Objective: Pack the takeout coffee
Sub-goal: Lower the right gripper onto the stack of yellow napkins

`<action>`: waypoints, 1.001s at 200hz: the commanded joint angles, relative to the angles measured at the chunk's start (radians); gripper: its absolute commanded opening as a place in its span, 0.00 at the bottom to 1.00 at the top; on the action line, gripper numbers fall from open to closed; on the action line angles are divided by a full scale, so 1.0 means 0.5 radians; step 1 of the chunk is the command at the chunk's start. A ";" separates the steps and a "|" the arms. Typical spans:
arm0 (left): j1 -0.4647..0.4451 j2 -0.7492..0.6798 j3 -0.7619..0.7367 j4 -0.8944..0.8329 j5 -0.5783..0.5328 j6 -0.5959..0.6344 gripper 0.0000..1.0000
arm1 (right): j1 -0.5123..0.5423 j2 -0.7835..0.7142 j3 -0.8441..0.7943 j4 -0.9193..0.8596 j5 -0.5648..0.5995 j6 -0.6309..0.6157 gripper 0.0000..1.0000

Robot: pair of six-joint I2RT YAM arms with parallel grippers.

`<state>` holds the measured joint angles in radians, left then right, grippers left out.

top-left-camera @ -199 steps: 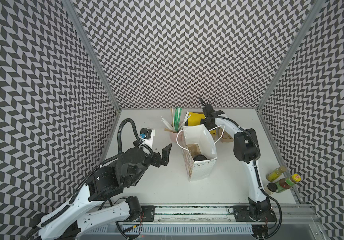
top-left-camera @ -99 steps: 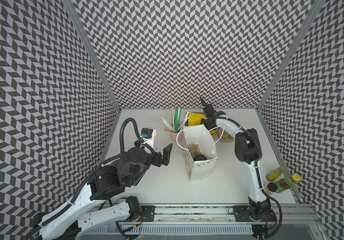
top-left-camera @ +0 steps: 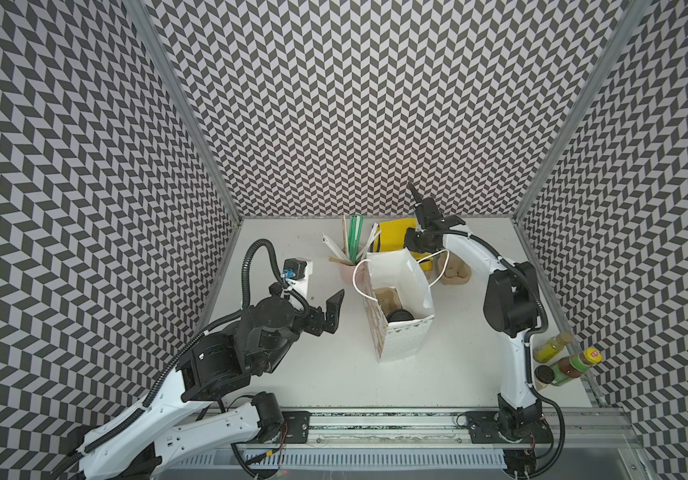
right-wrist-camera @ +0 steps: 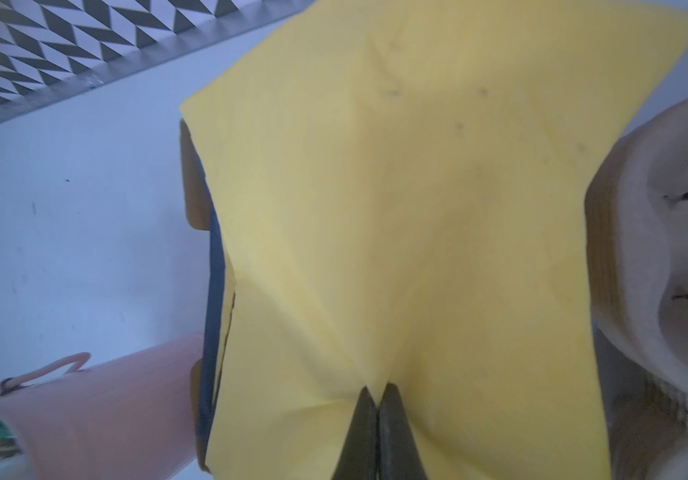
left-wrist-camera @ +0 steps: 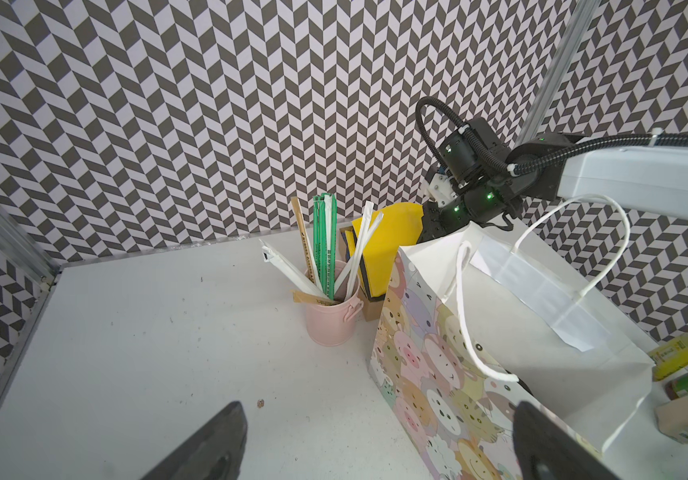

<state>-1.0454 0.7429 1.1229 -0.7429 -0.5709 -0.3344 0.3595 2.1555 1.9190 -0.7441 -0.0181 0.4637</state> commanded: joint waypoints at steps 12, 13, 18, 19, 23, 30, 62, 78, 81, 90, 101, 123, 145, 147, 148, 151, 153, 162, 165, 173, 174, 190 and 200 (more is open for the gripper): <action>0.005 -0.027 -0.015 -0.004 -0.013 -0.028 1.00 | -0.023 -0.192 -0.085 0.137 -0.040 0.017 0.00; 0.005 -0.028 -0.015 -0.005 -0.013 -0.029 1.00 | -0.023 -0.195 -0.087 0.136 -0.038 0.018 0.00; 0.005 -0.031 -0.018 -0.004 -0.009 -0.031 1.00 | -0.023 -0.209 -0.095 0.144 -0.038 0.019 0.00; 0.005 -0.033 -0.018 -0.002 -0.007 -0.031 1.00 | -0.023 -0.212 -0.098 0.147 -0.038 0.018 0.00; 0.005 -0.035 -0.024 -0.002 -0.006 -0.031 1.00 | -0.023 -0.220 -0.112 0.162 -0.040 0.019 0.00; 0.005 -0.038 -0.029 0.001 0.000 -0.031 1.00 | -0.023 -0.230 -0.137 0.186 -0.038 0.019 0.00; 0.005 -0.045 -0.046 -0.005 0.016 -0.039 1.00 | -0.035 -0.145 -0.104 0.113 -0.092 -0.004 0.00; 0.005 -0.044 -0.058 -0.003 0.022 -0.043 1.00 | -0.035 -0.135 -0.150 0.143 -0.101 -0.001 0.00; 0.005 -0.043 -0.061 -0.005 0.023 -0.042 1.00 | -0.035 -0.135 -0.165 0.155 -0.101 0.002 0.01; 0.005 -0.041 -0.066 -0.002 0.028 -0.040 1.00 | -0.035 -0.131 -0.181 0.168 -0.109 0.003 0.03; 0.005 -0.035 -0.070 0.000 0.033 -0.041 1.00 | -0.035 -0.116 -0.184 0.167 -0.127 0.004 0.07; 0.005 -0.021 -0.082 0.001 0.046 -0.039 1.00 | -0.035 -0.108 -0.214 0.184 -0.122 0.009 0.10; 0.005 -0.010 -0.086 0.004 0.047 -0.031 1.00 | -0.035 -0.117 -0.256 0.229 -0.129 0.009 0.09; 0.005 -0.009 -0.086 0.006 0.046 -0.031 1.00 | -0.035 -0.117 -0.257 0.229 -0.125 0.009 0.09; 0.005 -0.008 -0.086 0.005 0.046 -0.029 1.00 | -0.035 -0.116 -0.257 0.228 -0.123 0.010 0.09; 0.005 -0.009 -0.084 0.003 0.046 -0.029 1.00 | -0.036 -0.114 -0.260 0.230 -0.121 0.011 0.09; 0.005 -0.007 -0.086 0.001 0.049 -0.029 1.00 | -0.035 -0.113 -0.261 0.230 -0.119 0.014 0.10; 0.005 -0.004 -0.086 0.004 0.053 -0.025 1.00 | -0.035 -0.106 -0.263 0.230 -0.119 0.009 0.08; 0.005 -0.004 -0.088 0.004 0.053 -0.025 1.00 | -0.035 -0.105 -0.266 0.230 -0.122 0.008 0.06; 0.005 -0.002 -0.092 0.007 0.057 -0.025 1.00 | -0.035 -0.105 -0.273 0.232 -0.124 0.010 0.00; 0.005 -0.001 -0.092 0.007 0.058 -0.025 1.00 | -0.035 -0.105 -0.273 0.229 -0.121 0.009 0.00; 0.005 0.002 -0.098 0.004 0.065 -0.028 1.00 | -0.035 -0.138 -0.297 0.206 -0.002 0.036 0.03; 0.005 -0.001 -0.106 0.004 0.076 -0.031 1.00 | -0.042 -0.194 -0.354 0.225 0.047 0.054 0.16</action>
<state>-1.0454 0.7422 1.0832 -0.7422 -0.5446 -0.3351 0.3443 2.0895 1.7805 -0.6743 -0.0612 0.4717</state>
